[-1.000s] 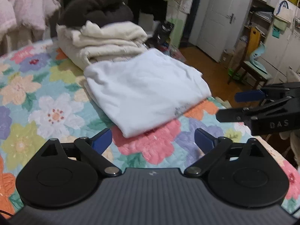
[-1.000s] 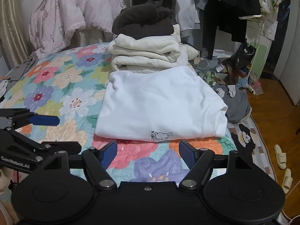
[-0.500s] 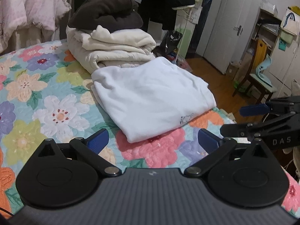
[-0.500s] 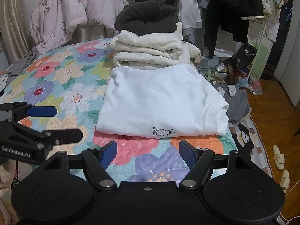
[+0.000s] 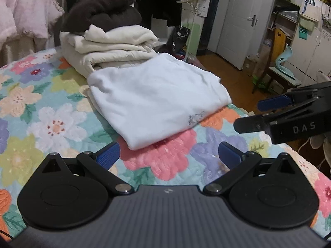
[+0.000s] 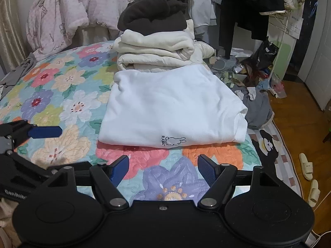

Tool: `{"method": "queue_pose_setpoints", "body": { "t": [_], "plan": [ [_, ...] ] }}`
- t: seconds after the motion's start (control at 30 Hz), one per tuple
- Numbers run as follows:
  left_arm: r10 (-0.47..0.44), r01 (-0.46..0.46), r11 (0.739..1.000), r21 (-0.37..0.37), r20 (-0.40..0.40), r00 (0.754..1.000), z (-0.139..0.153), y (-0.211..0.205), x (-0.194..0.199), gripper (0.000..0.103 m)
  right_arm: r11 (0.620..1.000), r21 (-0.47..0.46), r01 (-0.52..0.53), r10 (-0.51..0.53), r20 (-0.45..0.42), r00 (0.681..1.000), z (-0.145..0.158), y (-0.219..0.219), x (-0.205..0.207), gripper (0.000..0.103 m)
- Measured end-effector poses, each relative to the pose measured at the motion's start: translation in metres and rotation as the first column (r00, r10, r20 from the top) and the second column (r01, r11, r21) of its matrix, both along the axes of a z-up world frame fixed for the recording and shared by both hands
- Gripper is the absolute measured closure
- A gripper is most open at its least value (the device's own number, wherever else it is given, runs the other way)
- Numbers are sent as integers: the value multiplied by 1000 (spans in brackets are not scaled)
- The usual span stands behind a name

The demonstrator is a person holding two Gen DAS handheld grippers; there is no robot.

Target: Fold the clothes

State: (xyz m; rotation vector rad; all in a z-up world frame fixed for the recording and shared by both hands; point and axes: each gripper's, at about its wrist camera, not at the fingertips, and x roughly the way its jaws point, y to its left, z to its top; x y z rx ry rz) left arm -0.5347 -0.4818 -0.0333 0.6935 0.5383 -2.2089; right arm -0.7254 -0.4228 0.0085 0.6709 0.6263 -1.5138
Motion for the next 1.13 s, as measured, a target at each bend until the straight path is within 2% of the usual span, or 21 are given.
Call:
{"method": "queue_pose_setpoints", "body": {
  "t": [0.53, 0.73, 1.13],
  "plan": [
    [21, -21, 1000, -2, 1, 1000, -1, 4, 3, 0, 1000, 23, 7, -7, 19, 1000, -9, 2, 1, 25],
    [-12, 12, 1000, -8, -8, 1000, -1, 7, 3, 0, 999, 43, 17, -18, 24, 1000, -16, 3, 0, 25],
    [-23, 23, 1000, 5, 12, 1000, -4, 5, -1, 0, 998, 57, 14, -16, 29, 999, -20, 2, 2, 25]
  ]
}}
